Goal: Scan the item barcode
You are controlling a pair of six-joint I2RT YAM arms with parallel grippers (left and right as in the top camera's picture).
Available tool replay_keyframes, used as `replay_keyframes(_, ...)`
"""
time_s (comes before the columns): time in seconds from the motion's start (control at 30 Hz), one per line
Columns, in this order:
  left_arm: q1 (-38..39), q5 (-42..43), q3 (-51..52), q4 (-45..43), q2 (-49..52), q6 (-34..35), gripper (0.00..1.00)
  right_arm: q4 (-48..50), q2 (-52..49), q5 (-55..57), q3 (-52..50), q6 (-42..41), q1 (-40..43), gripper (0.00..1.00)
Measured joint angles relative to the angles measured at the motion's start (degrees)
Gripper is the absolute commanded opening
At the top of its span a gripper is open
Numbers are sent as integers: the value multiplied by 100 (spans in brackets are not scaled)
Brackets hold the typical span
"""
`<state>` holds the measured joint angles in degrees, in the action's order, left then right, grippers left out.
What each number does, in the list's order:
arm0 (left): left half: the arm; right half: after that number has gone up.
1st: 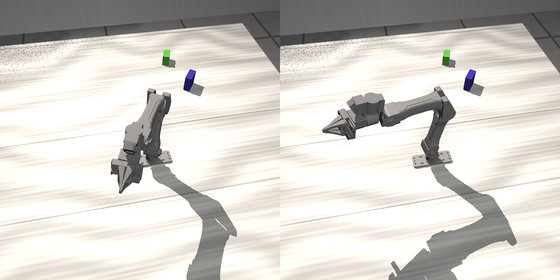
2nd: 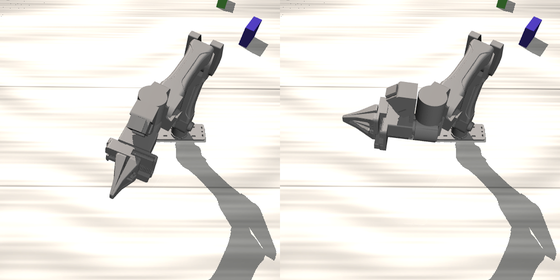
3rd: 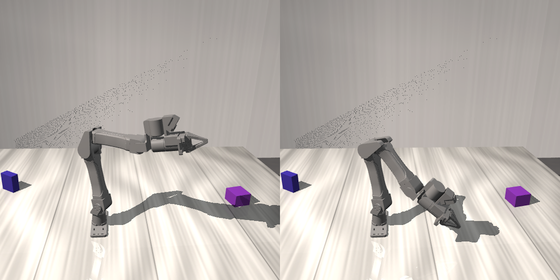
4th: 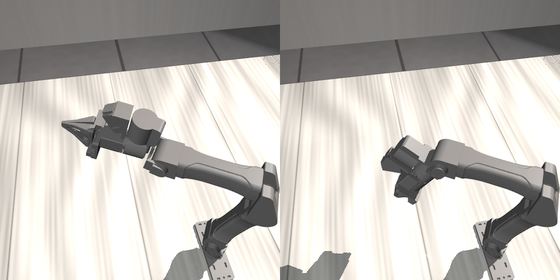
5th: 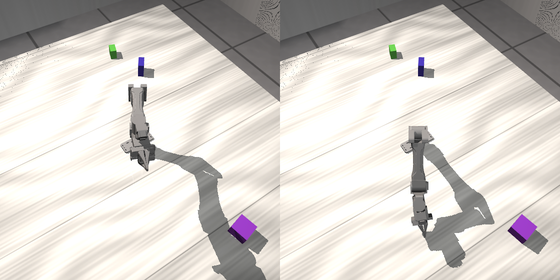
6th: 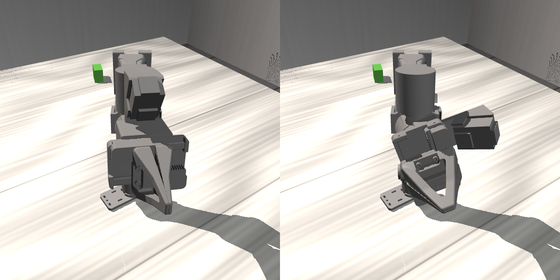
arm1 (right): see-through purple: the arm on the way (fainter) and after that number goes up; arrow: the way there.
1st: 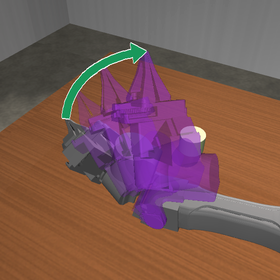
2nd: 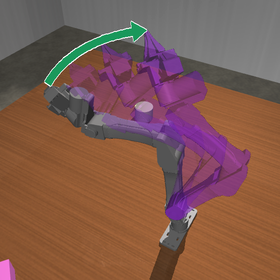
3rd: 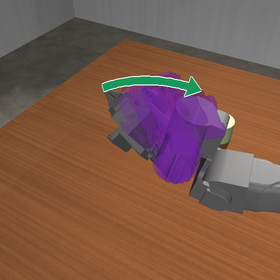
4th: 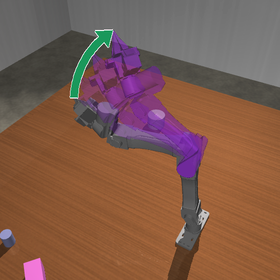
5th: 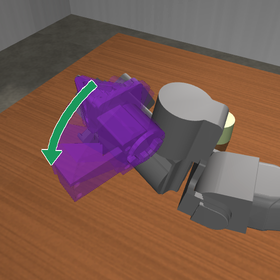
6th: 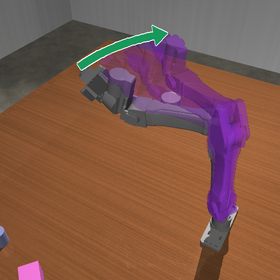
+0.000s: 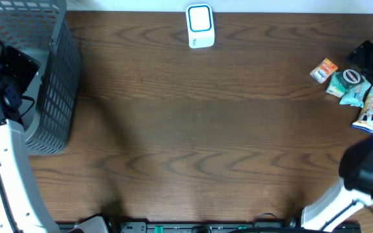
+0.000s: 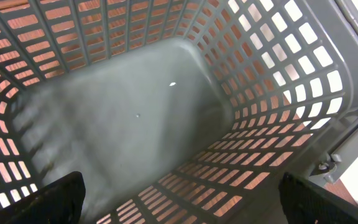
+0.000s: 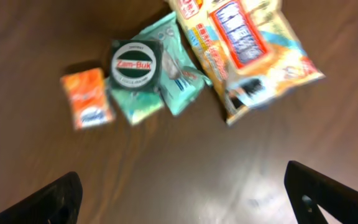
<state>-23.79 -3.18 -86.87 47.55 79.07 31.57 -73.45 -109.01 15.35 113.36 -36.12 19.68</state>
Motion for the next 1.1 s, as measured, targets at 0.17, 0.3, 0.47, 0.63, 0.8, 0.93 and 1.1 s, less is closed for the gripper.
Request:
replay_keyframes(0.17, 0, -2, 0, 0, 0, 0, 98, 37, 1364, 7, -363, 39, -431, 98)
replay_keyframes(0.3, 0, -2, 0, -4, 0, 0, 98, 695, 2481, 111, -1475, 103, -1158, 99)
replay_keyframes(0.47, 0, 0, 0, -2, 2, 0, 98, 1150, 3508, 129, -3042, 195, -1875, 99)
replay_keyframes(0.63, 0, 0, 0, 0, 0, 0, 98, 979, 3963, -179, -4017, 227, -2138, 99)
replay_keyframes(0.8, 0, 0, 0, 0, 0, 0, 98, 933, 3987, -529, -4481, 229, -2173, 99)
replay_keyframes(0.93, 0, 0, 0, 0, 2, 0, 98, 914, 3987, -636, -4675, 229, -2181, 99)
replay_keyframes(1.1, 0, 0, 0, 0, 0, -2, 98, 634, 3987, -680, -4715, 229, -2181, 99)
